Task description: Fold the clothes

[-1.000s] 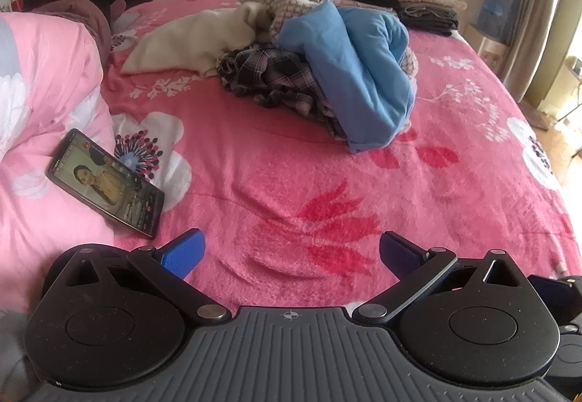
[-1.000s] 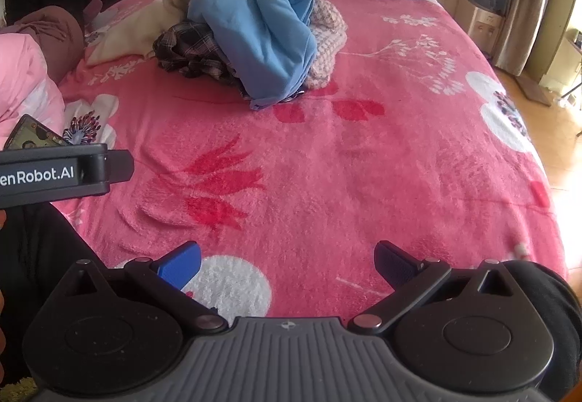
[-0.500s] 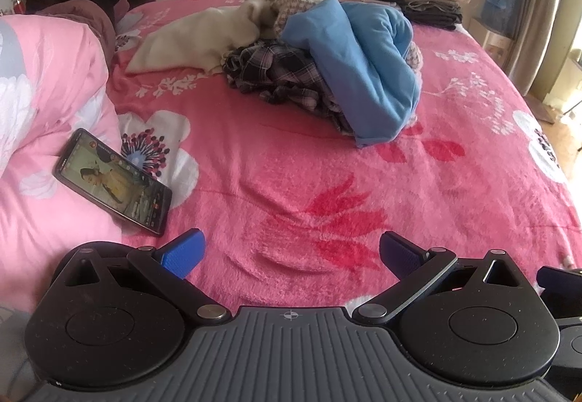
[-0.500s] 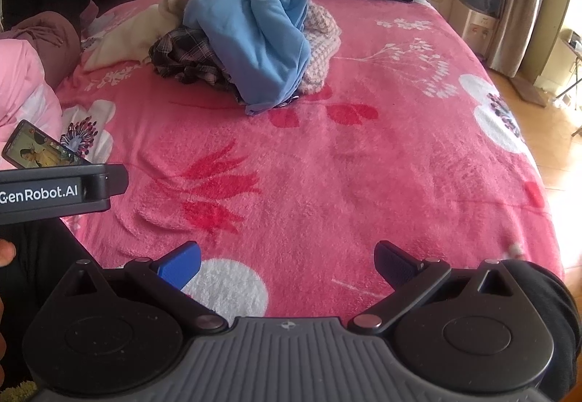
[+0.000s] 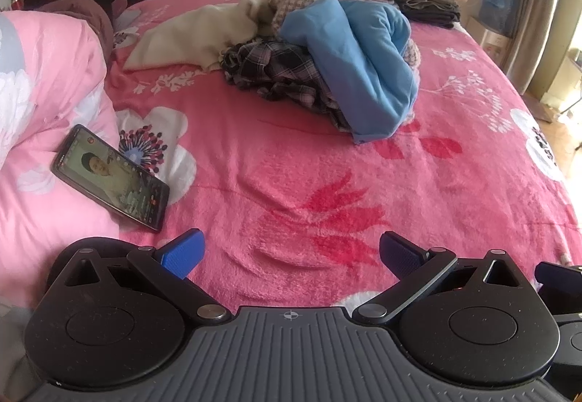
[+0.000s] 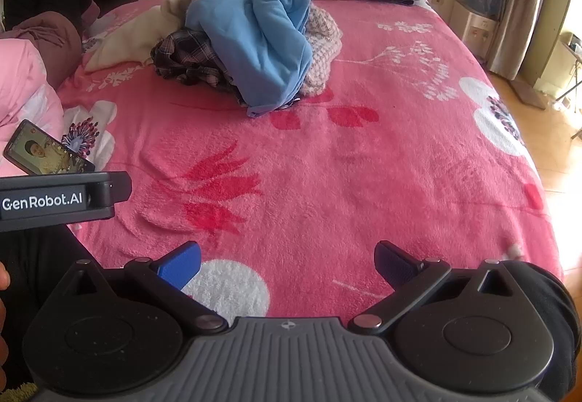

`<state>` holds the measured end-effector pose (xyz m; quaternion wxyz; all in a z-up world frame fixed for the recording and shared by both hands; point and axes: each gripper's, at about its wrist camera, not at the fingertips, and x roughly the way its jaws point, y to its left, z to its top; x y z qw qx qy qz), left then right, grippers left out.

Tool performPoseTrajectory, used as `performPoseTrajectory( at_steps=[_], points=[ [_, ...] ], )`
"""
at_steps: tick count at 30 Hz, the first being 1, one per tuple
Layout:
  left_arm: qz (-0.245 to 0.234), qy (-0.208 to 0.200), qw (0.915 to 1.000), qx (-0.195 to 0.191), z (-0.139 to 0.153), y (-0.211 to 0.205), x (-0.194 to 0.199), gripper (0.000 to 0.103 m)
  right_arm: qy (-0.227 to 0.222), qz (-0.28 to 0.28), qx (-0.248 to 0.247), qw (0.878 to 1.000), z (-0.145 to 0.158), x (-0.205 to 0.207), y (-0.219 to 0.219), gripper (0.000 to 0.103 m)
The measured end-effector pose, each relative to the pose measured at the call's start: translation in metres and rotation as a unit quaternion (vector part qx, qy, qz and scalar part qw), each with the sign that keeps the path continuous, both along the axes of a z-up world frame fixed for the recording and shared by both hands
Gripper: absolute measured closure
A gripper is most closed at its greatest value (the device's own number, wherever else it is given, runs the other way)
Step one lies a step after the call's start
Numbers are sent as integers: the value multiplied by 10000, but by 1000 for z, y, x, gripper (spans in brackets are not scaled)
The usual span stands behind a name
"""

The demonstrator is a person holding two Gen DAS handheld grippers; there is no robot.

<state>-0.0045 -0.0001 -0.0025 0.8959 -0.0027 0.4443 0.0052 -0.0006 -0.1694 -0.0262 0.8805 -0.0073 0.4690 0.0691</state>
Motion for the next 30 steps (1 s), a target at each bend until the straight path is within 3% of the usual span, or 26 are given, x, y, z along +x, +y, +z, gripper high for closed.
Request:
performPoseTrajectory(
  at_steps=[30],
  points=[
    [80,90,9999,-37,-5,8,2,0,75,55,-38,9999,-4,3,7,0]
  ],
)
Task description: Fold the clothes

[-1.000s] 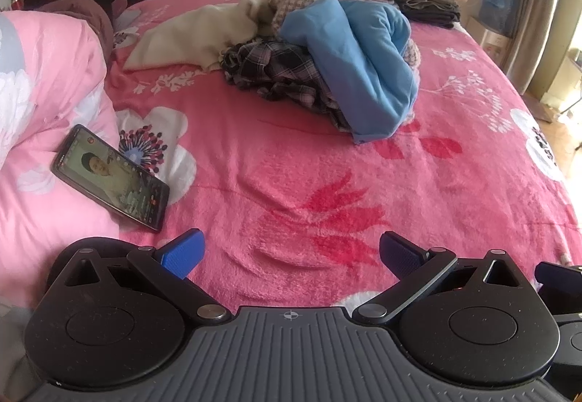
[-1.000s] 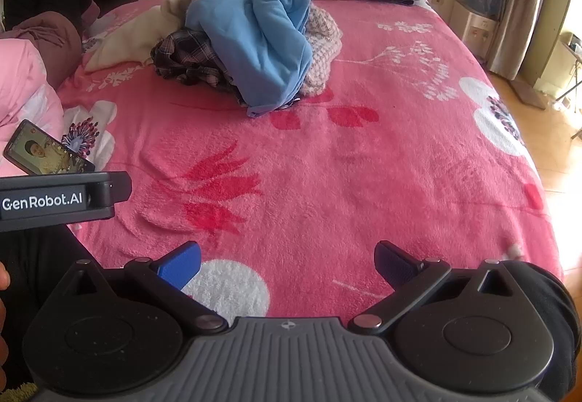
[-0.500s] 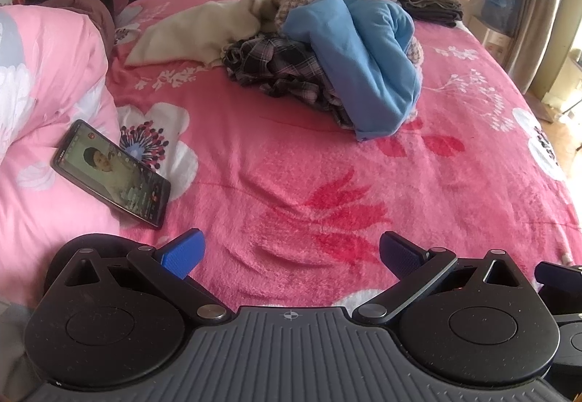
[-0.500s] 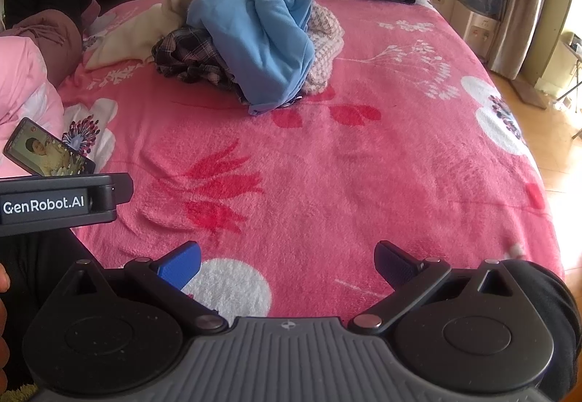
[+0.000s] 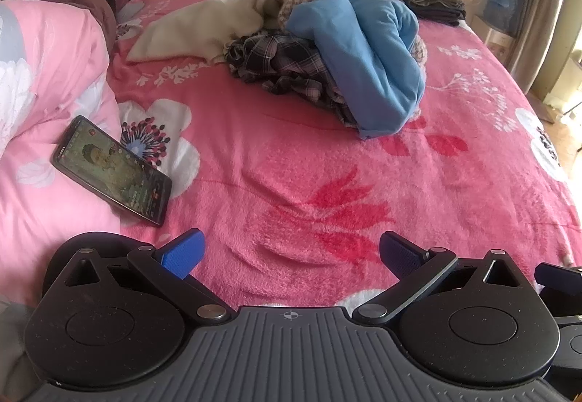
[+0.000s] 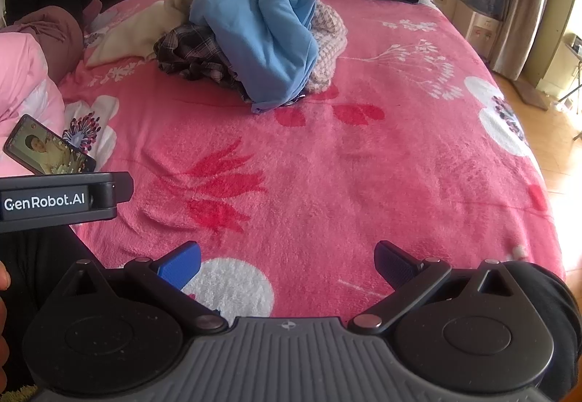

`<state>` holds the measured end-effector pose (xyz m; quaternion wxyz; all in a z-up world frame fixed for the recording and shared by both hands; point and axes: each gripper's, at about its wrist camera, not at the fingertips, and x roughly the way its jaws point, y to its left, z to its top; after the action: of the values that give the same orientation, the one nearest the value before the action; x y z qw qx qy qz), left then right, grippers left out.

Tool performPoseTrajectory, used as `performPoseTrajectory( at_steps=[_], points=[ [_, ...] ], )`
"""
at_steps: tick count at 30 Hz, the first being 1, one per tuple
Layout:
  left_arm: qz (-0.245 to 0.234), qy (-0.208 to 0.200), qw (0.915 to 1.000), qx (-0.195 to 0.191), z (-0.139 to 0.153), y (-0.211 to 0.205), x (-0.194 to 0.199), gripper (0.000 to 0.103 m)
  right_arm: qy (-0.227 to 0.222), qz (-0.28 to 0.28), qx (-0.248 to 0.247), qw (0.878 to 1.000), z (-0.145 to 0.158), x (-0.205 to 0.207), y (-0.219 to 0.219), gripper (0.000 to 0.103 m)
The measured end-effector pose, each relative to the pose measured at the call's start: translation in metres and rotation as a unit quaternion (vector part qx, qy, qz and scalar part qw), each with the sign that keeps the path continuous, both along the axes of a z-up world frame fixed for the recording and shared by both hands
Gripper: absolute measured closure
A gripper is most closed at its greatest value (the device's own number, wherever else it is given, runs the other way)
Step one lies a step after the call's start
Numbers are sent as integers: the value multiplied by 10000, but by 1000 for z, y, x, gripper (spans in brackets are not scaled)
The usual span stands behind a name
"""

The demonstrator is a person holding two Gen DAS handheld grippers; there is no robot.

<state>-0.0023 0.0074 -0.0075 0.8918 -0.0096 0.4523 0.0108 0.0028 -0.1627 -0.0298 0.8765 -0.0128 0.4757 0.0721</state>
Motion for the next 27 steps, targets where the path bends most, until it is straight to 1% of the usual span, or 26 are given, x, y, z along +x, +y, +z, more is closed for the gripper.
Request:
performPoseTrajectory(
  at_steps=[5,9,13,16,20,24,27],
  points=[
    [8,27,10000,-9,-3,1,1,0,22,-3,-12,10000,-1,1,0,0],
    [210,13,9998,29,-5,0,7,0,12,-23,-33,10000,-3,2,-1,0],
    [186,-87,9996,-216,-3,-2,21,0,24,-87,-46,9999,-6,5,-5,0],
    [162,-189,9989,-404,-2,-4,34,0,-99,-128,-107,9998,-3,9,-8,0],
    [205,-405,9966,-695,0,-4,57,0,-415,-59,-246,9988,5,24,-12,0],
    [42,-686,9913,-1123,2,1,89,0,-954,38,-425,9945,14,52,-18,0],
    [90,-1106,9877,-1099,4,3,114,0,-1422,124,-532,9883,22,81,-24,0]
  ],
)
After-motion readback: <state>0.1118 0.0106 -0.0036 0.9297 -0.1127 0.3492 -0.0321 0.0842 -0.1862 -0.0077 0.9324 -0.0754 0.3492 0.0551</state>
